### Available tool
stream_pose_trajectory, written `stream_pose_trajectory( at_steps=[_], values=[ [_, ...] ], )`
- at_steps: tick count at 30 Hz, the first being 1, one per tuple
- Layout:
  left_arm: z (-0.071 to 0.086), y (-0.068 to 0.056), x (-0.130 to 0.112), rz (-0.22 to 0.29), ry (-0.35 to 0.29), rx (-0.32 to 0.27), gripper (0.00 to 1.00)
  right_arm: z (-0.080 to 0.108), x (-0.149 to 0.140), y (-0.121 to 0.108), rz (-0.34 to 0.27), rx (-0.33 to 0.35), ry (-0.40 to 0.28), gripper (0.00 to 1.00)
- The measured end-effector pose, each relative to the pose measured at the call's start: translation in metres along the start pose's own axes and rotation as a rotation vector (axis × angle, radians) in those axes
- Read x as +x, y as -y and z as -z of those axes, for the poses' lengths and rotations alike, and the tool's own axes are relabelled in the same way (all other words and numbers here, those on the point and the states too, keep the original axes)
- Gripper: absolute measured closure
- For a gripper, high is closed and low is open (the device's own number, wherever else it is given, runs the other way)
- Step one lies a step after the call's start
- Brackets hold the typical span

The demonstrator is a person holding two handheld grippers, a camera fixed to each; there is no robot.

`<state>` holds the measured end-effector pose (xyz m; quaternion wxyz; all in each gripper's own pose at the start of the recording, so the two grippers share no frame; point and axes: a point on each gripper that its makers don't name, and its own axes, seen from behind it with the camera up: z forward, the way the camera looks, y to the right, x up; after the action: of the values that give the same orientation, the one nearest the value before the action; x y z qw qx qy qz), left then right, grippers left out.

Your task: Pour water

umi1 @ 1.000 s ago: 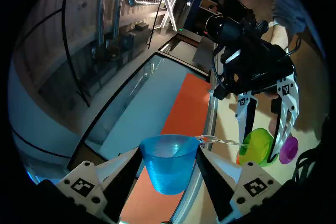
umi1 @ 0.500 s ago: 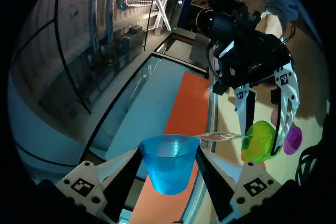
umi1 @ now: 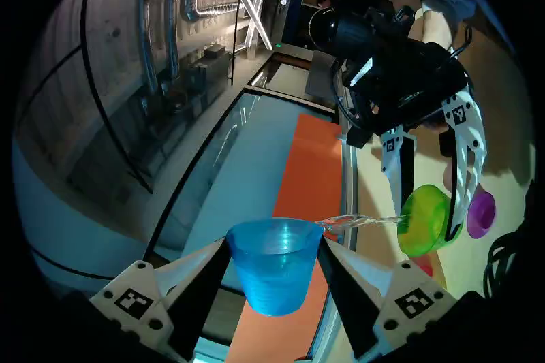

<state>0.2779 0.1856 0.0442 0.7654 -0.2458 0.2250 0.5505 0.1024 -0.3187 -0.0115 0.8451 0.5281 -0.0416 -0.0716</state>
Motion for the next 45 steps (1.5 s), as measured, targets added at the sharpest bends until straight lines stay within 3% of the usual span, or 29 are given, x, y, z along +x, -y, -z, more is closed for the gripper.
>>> stream_pose_trajectory(
  at_steps=[33,45],
  values=[
    [-0.004,0.016,0.007,-0.165,-0.013,0.014,0.13,0.000,0.001,-0.003,0.023,-0.014,0.002,0.09],
    [-0.004,0.016,0.011,-0.215,-0.018,0.016,0.13,0.000,0.002,-0.005,0.024,-0.022,0.001,0.09]
  ],
)
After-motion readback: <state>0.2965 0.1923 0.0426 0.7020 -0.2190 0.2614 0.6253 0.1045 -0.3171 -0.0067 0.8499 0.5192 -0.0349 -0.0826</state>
